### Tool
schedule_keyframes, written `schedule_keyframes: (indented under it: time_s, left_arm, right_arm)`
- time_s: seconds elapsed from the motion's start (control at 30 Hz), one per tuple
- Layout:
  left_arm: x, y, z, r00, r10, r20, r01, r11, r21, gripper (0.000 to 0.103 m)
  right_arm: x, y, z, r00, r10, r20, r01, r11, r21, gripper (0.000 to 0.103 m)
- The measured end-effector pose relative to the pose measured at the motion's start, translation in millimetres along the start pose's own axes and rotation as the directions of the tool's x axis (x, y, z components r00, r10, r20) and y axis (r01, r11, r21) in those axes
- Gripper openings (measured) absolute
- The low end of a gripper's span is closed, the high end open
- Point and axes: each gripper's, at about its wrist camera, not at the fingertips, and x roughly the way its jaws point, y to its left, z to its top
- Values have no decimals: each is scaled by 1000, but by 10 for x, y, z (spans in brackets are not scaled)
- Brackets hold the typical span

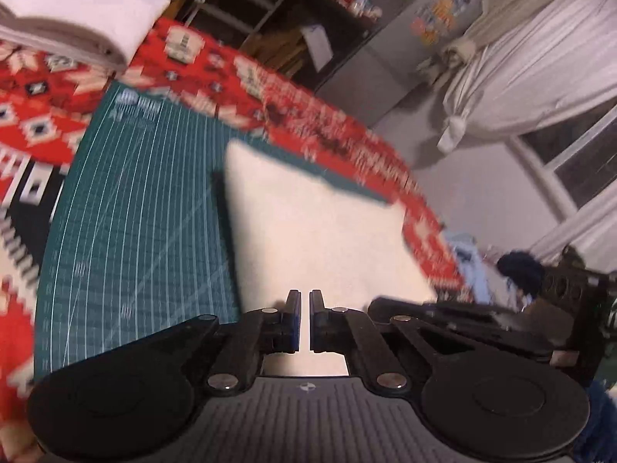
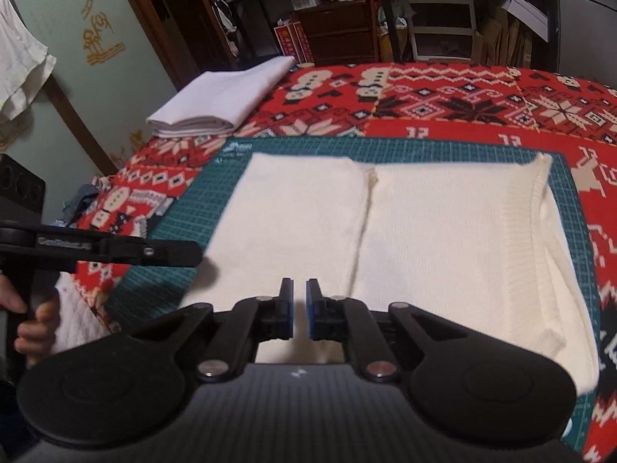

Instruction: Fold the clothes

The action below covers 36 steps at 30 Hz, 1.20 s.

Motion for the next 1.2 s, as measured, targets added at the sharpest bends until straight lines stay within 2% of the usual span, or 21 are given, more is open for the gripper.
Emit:
schedule_keyframes:
  time_s: [0.1,0.23,0.33,0.43,0.57,0.6,0.73,0.83,0.9,1.03,1.2]
  left_arm:
    - [135,24,80,1000,13,-10,-13,1000,6,2]
    - [166,120,10,999,35,-17,-35,999,-4,3]
    - [107,191,-52,999,43,-15,-43,999,-28,3]
    - [20,226,-65,998,52,-19,-53,997,-60,2]
    - [-22,165,51,1000,-6,12,7,997,-71,2]
    - [-8,140,101,999,-21,24,23,998,-66,2]
    - [210,95,265,1000,0,16,0,1000,-23,2]
    - [297,147,244,1000,14,6,-14,1000,-19,3]
    - [355,181,230,1000,23,0,-23,1000,-16,3]
    - [290,191,185,1000,22,8,-22,1000,2,3]
    - [182,195,294,999,22,37,-21,1000,-23,2]
  right_arm:
    - [139,92,124,1000,10,13,-9,999,-37,7]
    - [394,48,104,1000,-25,-17,24,998,-57,4]
    - [352,-38,32,1000,-16,-2,16,998,-62,3]
    - [300,-114,52,1000,-11,-19,11,1000,-12,3]
    - [220,-44,191,1000,12,14,-12,1000,1,7]
    - [247,9,234,1000,14,18,-13,1000,-19,7]
    - [403,210,382,1000,17,21,-15,995,-100,7]
    - [594,261,360,1000,4,-9,-5,991,-136,6]
    - [616,236,268,1000,4,7,-3,983,-186,3]
    - [548,122,243,1000,-1,-1,1,988,-154,0]
    - [461,-7,415,1000,-26,-6,25,997,-72,0]
